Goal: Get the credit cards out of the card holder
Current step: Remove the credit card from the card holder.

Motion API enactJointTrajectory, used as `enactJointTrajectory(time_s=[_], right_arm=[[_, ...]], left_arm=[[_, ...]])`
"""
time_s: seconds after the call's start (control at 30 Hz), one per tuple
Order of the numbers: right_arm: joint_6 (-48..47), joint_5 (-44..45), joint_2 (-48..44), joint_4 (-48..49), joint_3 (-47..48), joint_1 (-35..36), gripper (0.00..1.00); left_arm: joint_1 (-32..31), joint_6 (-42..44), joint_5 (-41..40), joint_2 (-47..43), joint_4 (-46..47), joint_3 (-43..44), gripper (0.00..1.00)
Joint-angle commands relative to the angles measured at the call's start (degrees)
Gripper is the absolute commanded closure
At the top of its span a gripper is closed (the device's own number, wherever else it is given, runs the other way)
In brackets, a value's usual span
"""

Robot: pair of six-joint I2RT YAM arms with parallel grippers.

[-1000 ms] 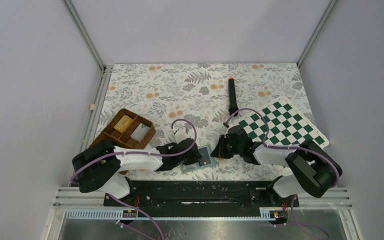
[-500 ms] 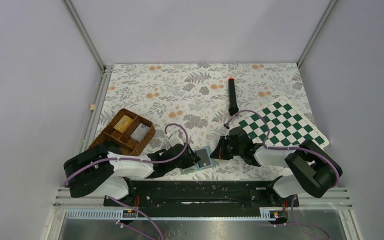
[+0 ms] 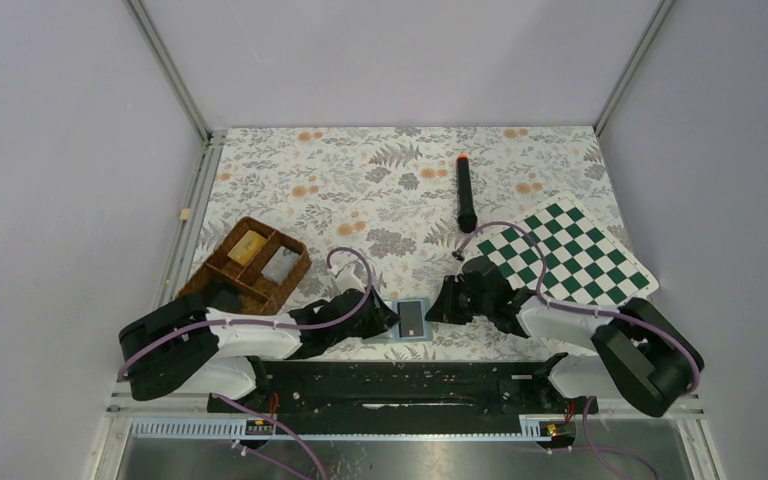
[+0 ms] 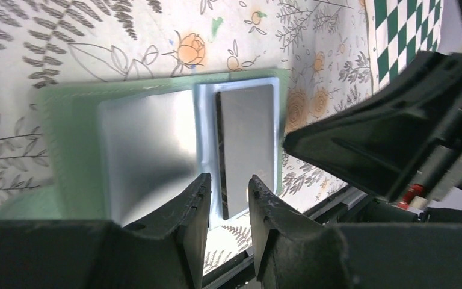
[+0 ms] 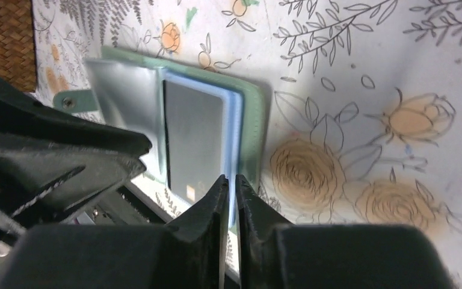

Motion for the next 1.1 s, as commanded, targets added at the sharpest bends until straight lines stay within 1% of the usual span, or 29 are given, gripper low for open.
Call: enactJointTrajectory(time_s=[0.0,0.13,0.2,0.27,0.43,0.57,0.67,0.77,0.83,1.0,1.07], right_arm=[[-2.1,2.0,-7.6,-9.7,1.9,0.5,0.83],[-2.1,0.4,-7.6,-8.9,3.3,0.4,0.82],[-2.2,0.0,-6.3,-9.3,4.4,0.5,0.77],[-2.2,0.0,-5.3,-9.3,5.1,0.5,0.75],[-1.7,0.5,-3.0,-8.9,6.1,1.1,0.74],[-1.8,1.4,0.4,-8.8,6.5,1.8,0.74],[-1.2,1.5,2.9,-6.9,5.7,2.4,0.80],[-0.4,2.7,3.4,-6.7,4.4,2.7,0.87],[0.2,3.5,3.3,-6.3,3.2,2.7,0.90],[1.4,3.1,4.8,-3.8,1.3,2.7,0.92],[1.9,2.7,5.3,-2.6,0.8,2.7,0.92]], left_arm=[[-0.1,-0.3,-3.7,-3.6,-6.1,1.6,0.70],[0.6,1.2,-3.1,-4.1,-7.0,2.2,0.69],[1.5,2.5,-1.4,-3.8,-5.4,2.4,0.68],[2.3,3.6,0.8,-2.9,-3.4,2.7,0.68],[2.5,5.1,3.5,-0.3,0.0,3.8,0.68],[2.6,5.4,5.0,2.7,0.9,5.0,0.68],[2.5,4.4,5.5,3.8,1.1,4.9,0.69],[2.5,3.7,4.0,4.0,-3.9,5.7,0.69],[2.5,3.7,3.3,3.6,-5.4,5.4,0.69],[2.5,3.5,1.7,3.2,-7.8,5.5,0.67],[2.5,4.0,2.1,3.7,-6.8,5.4,0.66]])
